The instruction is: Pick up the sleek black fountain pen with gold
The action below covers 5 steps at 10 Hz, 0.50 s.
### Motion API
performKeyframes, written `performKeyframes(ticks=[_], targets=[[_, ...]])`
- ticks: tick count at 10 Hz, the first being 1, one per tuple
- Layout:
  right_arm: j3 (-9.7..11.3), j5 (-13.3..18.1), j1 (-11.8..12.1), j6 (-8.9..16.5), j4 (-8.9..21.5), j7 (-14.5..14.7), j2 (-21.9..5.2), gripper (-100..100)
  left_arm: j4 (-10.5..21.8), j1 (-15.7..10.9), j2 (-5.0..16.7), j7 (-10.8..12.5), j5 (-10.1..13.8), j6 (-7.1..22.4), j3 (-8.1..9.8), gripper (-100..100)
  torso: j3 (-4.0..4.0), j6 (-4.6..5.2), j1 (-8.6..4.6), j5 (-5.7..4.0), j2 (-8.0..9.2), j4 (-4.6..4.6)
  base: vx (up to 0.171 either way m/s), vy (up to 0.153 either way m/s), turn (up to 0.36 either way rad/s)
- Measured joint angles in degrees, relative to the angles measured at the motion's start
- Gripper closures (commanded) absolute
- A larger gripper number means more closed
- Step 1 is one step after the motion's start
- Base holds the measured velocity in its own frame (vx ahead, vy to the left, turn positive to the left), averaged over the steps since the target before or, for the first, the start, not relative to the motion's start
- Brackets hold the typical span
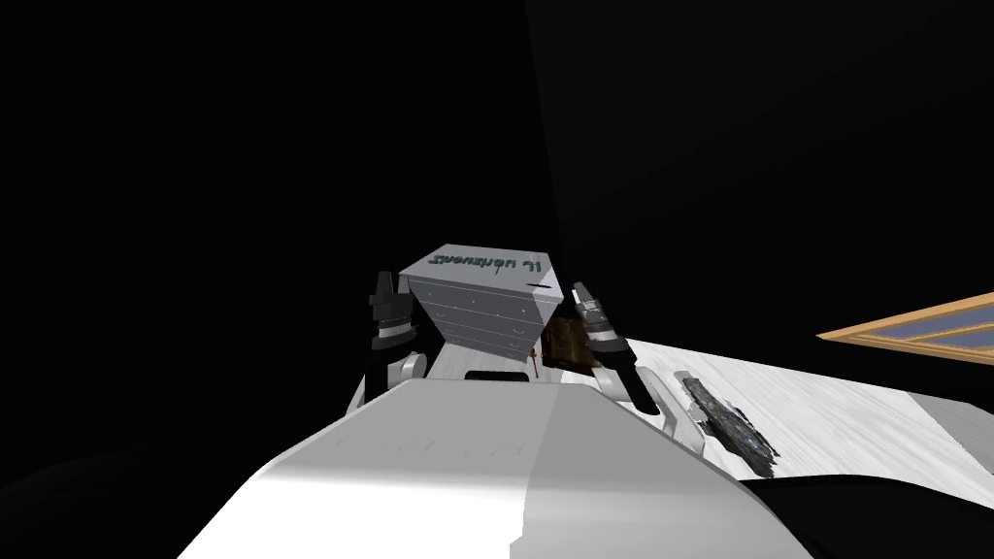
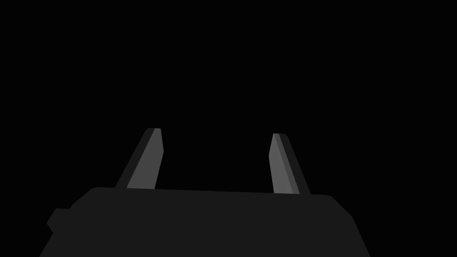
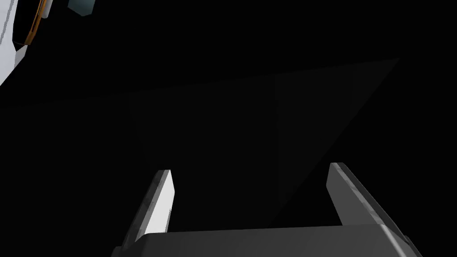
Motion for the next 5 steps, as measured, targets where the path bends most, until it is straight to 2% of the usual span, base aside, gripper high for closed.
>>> performKeyframes(ticks=[5], targets=[[-0.7,1.3,0.2,-1.2,2.3,0.7,-8.1,-100,0.0,0.0,0.0,0.0,0.0,0.0,0.00,0,-0.02,0.00,0.02,0.00,-0.04,-0.01,-0.037,0.017,0.038]])
